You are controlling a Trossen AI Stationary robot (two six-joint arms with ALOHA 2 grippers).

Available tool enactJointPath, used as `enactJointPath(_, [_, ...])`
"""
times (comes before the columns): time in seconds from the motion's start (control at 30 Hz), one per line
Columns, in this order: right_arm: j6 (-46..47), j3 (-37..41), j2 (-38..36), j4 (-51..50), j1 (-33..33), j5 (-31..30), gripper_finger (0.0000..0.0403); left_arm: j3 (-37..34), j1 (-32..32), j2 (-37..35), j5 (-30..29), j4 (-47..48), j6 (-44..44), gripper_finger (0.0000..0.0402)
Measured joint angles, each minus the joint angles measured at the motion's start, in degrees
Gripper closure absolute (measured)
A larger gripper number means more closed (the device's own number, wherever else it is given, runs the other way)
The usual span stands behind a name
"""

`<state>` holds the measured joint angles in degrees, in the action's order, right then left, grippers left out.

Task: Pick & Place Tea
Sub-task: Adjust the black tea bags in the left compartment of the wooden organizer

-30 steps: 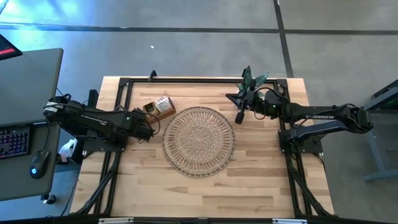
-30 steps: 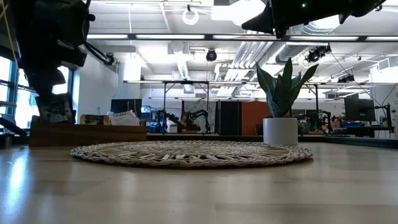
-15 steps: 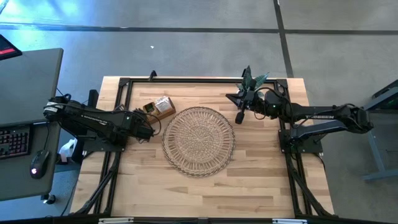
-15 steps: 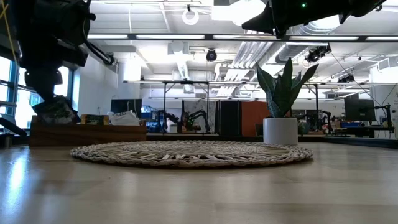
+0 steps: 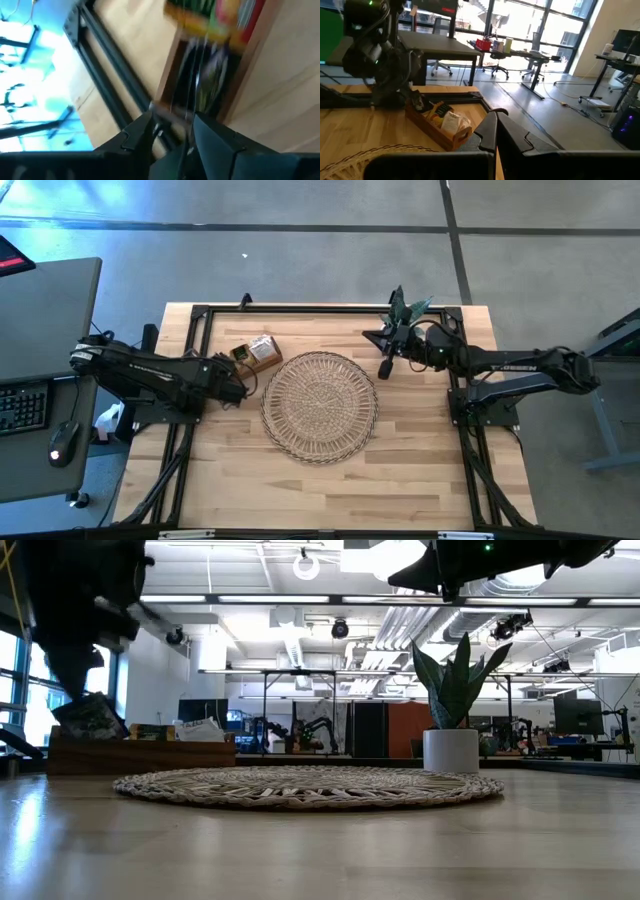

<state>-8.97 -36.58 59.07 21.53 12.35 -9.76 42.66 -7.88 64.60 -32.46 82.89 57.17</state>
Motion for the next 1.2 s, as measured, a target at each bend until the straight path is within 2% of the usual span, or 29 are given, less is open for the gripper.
enactJointPath(0.1, [0.81,0.00,1.82,1.74,0.01,3.00,0.0402,4.58,0.00,0.00,-2.54,1.60,2.46,0.0265])
enactJointPath(0.23, [6.12,-0.27,7.72,9.53,-0.01,6.94,0.0402,12.80,-0.02,-0.14,-4.17,7.42,4.52,0.0282])
enactJointPath(0.4, [10.11,-5.23,21.40,12.25,-0.14,11.44,0.0402,20.36,-0.06,-4.32,-8.87,7.34,2.93,0.0320])
enactJointPath(0.47, [11.35,-8.96,28.27,12.20,-0.65,12.76,0.0402,21.15,0.00,-6.14,-12.37,6.99,4.45,0.0336])
enactJointPath(0.53, [11.86,-13.19,35.07,12.07,-1.48,14.09,0.0402,21.03,-0.03,-7.80,-12.99,5.14,4.39,0.0353])
enactJointPath(0.63, [10.18,-19.42,42.77,8.55,-2.66,15.21,0.0402,17.98,-0.04,-10.25,-7.85,1.58,1.41,0.0378])
enactJointPath(0.73, [8.36,-23.91,44.43,1.79,-2.76,14.56,0.0403,10.79,-1.33,-10.20,0.03,-6.92,-0.99,0.0398])
enactJointPath(0.83, [6.81,-25.33,43.41,-2.53,-2.16,12.99,0.0403,2.33,-1.97,-9.59,0.59,-17.48,-6.52,0.0395])
enactJointPath(0.93, [6.89,-24.98,41.38,-1.83,-1.75,12.87,0.0402,-2.82,-0.19,-6.44,-0.07,-26.22,-10.68,0.0399])
enactJointPath(1.07, [6.99,-24.47,38.99,-0.53,-1.70,13.08,0.0402,-5.39,2.80,-1.22,1.56,-29.75,-10.46,0.0400])
enactJointPath(1.2, [5.51,-24.30,37.77,-0.67,-1.67,12.96,0.0401,-5.89,4.61,2.41,2.99,-28.82,-10.36,0.0401])
